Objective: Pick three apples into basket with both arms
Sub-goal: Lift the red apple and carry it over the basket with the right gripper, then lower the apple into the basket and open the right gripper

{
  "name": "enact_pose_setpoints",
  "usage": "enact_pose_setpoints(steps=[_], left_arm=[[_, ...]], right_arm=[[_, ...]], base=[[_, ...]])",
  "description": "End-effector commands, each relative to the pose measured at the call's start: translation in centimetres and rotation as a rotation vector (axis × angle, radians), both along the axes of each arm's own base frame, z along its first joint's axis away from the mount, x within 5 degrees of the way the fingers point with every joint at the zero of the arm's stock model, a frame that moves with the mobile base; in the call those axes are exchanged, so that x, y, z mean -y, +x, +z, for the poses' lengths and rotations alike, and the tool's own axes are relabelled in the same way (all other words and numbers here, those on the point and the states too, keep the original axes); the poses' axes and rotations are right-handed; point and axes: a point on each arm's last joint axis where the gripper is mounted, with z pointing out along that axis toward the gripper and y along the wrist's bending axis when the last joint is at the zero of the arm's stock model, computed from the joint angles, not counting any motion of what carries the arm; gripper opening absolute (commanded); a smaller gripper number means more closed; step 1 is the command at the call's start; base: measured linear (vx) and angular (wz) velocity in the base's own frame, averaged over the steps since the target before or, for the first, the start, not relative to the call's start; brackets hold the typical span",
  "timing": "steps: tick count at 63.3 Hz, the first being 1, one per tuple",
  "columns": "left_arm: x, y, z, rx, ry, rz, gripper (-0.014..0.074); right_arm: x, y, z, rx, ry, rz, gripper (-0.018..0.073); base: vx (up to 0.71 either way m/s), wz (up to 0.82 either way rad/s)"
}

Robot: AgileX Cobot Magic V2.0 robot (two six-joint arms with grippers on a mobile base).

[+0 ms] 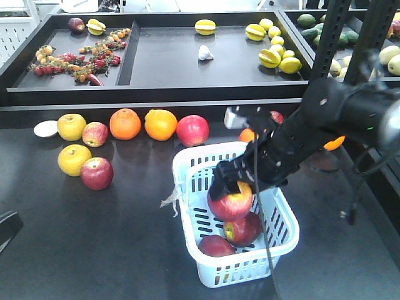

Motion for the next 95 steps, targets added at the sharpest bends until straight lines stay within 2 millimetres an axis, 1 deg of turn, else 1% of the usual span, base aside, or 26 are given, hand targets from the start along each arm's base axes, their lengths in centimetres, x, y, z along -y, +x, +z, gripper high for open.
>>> enact_pose_setpoints(steps=[1,8,12,18,25,31,36,41,79,95], left_arm=[[-0.2,0.2,0.7,0.028,0.042,0.024,-0.0008],[-0.2,0.2,0.7,0.028,0.042,0.024,-0.0008],[-0.2,0.2,0.7,0.028,0.042,0.025,-0.0008],[-0.2,0.2,0.7,0.028,0.042,0.025,-0.0008],[-0.2,0.2,0.7,0.028,0.042,0.025,-0.0008],[-0.2,0.2,0.7,0.028,0.042,0.025,-0.0008],[-0.2,0.2,0.7,0.028,0.042,0.025,-0.0008],[-0.2,0.2,0.7,0.028,0.042,0.025,-0.0008],[-0.2,0.2,0.7,0.028,0.041,0.025,-0.0008],[-0.2,0.2,0.7,0.028,0.041,0.025,-0.0008]], right_arm=[[-0.2,0.4,1.4,0.064,0.031,-0.014,0.0083],[-0.3,0.7,0.7,0.057,0.019,0.008,0.0148],[-0.3,0.7,0.5,0.056,0.016,0.018,0.0210],[-0.3,0.7,0.5,0.058,0.013,0.028,0.0336],[-0.3,0.6,0.5,0.054,0.006,0.034,0.0462],[-0.2,0.6,0.4,0.058,-0.007,0.040,0.0540],[-0.1,0.6,0.4,0.058,-0.014,0.043,0.0578],[-0.1,0.6,0.4,0.060,-0.019,0.045,0.0592],[0.1,0.5,0.3,0.047,-0.041,0.063,0.0595],[0.4,0.4,0.1,0.046,-0.087,0.084,0.0595]], base=[[0.00,0.00],[0.00,0.00],[0.00,0.00],[0.00,0.00],[0.00,0.00],[0.00,0.00],[0.00,0.00],[0.00,0.00],[0.00,0.00],[0.00,0.00]])
